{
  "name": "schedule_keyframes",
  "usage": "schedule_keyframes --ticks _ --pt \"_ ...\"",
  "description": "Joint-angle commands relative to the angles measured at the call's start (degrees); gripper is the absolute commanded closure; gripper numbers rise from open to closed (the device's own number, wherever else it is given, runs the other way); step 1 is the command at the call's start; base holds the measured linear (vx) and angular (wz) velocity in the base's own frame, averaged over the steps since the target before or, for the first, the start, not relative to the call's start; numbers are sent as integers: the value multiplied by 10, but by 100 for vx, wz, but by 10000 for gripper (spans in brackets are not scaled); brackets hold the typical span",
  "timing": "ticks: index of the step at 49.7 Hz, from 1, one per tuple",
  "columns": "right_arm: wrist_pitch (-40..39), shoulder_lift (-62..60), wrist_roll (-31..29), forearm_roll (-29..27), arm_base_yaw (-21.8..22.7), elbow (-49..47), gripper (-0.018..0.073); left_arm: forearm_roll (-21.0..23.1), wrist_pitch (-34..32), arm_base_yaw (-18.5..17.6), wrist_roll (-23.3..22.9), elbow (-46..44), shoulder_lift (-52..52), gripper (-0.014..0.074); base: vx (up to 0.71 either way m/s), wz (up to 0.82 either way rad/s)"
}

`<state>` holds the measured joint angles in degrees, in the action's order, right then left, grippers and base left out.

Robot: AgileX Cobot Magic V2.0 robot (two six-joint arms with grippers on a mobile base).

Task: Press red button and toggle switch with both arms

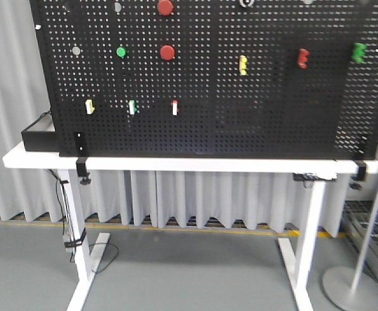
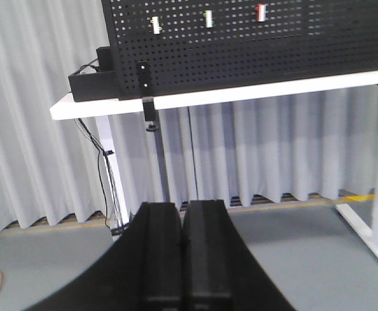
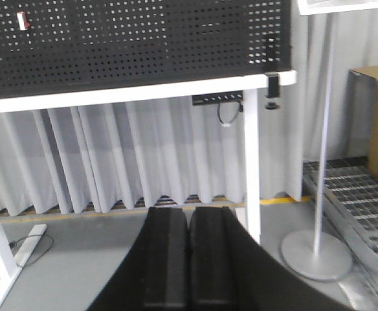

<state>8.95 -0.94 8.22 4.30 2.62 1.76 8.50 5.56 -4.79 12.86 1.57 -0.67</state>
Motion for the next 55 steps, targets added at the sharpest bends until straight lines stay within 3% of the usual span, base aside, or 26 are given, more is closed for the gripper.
schedule_keyframes --ticks 1,55 --pt "-50 -5 -2 6 4 6 562 1 -43 1 -4 19 -9 595 50 10" --pt "-50 -5 -2 6 4 6 562 1 -43 1 -4 19 -9 595 41 -2"
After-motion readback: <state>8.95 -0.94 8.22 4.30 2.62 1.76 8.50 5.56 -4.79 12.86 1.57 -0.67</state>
